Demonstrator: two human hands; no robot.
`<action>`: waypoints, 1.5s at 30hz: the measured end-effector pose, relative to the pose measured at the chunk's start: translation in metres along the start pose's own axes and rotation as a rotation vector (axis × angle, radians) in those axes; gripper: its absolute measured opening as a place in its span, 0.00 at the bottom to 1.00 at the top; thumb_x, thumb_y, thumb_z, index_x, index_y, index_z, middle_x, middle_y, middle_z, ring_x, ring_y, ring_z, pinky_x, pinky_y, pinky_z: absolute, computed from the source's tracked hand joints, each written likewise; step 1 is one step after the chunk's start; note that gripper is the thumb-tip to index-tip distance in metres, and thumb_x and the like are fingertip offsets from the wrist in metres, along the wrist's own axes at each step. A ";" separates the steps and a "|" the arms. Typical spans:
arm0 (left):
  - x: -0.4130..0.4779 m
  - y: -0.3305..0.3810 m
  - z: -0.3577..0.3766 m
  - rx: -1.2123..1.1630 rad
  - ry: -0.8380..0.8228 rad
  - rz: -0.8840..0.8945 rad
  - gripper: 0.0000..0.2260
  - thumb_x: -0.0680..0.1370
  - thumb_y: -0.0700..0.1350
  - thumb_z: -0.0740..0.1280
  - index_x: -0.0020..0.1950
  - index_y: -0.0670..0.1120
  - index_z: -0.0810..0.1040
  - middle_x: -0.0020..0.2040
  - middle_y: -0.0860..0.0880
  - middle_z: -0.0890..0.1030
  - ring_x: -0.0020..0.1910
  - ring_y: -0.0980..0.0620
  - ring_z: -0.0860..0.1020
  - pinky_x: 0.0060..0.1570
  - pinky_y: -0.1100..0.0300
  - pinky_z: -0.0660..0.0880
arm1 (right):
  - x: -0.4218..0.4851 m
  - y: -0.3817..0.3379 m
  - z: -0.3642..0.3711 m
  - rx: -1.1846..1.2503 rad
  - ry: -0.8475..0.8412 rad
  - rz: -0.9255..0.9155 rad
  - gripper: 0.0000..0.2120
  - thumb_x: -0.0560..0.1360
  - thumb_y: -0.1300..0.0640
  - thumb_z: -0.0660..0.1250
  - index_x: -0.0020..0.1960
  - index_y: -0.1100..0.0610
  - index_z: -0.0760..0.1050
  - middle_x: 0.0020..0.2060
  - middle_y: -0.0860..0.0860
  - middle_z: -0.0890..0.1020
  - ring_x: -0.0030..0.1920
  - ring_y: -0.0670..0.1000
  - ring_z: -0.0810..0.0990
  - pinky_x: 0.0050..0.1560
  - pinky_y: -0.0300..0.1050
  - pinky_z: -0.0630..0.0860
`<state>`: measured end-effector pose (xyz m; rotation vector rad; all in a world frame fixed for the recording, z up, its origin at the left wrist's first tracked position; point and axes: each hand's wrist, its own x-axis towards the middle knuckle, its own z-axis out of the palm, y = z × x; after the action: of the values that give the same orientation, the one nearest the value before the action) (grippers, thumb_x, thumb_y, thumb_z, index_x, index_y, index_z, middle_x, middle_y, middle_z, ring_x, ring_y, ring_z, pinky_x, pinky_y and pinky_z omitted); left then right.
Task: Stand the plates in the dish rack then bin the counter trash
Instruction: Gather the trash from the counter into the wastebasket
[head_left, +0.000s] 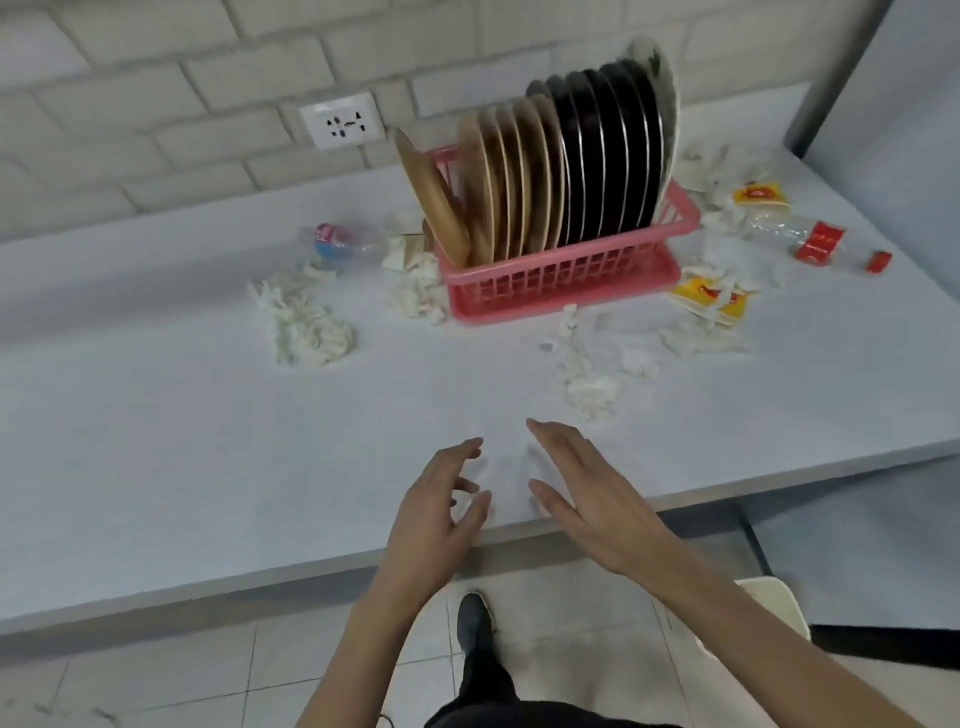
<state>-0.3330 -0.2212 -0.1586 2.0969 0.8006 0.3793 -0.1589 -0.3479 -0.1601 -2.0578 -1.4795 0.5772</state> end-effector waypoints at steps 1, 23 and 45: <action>0.008 -0.006 -0.014 -0.019 0.025 -0.013 0.20 0.80 0.44 0.66 0.71 0.57 0.70 0.63 0.63 0.74 0.53 0.60 0.78 0.49 0.68 0.72 | 0.017 -0.009 0.003 0.001 -0.002 -0.003 0.28 0.82 0.39 0.49 0.79 0.42 0.46 0.76 0.43 0.56 0.74 0.45 0.61 0.69 0.46 0.68; 0.252 -0.123 -0.186 0.218 0.002 0.086 0.08 0.79 0.40 0.66 0.55 0.47 0.82 0.48 0.53 0.83 0.43 0.55 0.80 0.45 0.59 0.76 | 0.236 -0.047 0.053 -0.312 0.036 0.080 0.23 0.78 0.55 0.63 0.73 0.56 0.65 0.69 0.54 0.65 0.66 0.56 0.66 0.61 0.50 0.73; 0.384 -0.147 -0.219 0.515 -0.092 0.196 0.19 0.74 0.38 0.69 0.64 0.48 0.77 0.59 0.50 0.79 0.58 0.48 0.75 0.55 0.50 0.76 | 0.340 -0.022 0.090 -0.350 0.155 -0.009 0.07 0.77 0.52 0.66 0.49 0.56 0.72 0.48 0.51 0.72 0.48 0.53 0.71 0.51 0.48 0.70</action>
<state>-0.2184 0.2305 -0.1492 2.6639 0.6900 0.1874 -0.1261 -0.0036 -0.2261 -2.2952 -1.5839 0.1552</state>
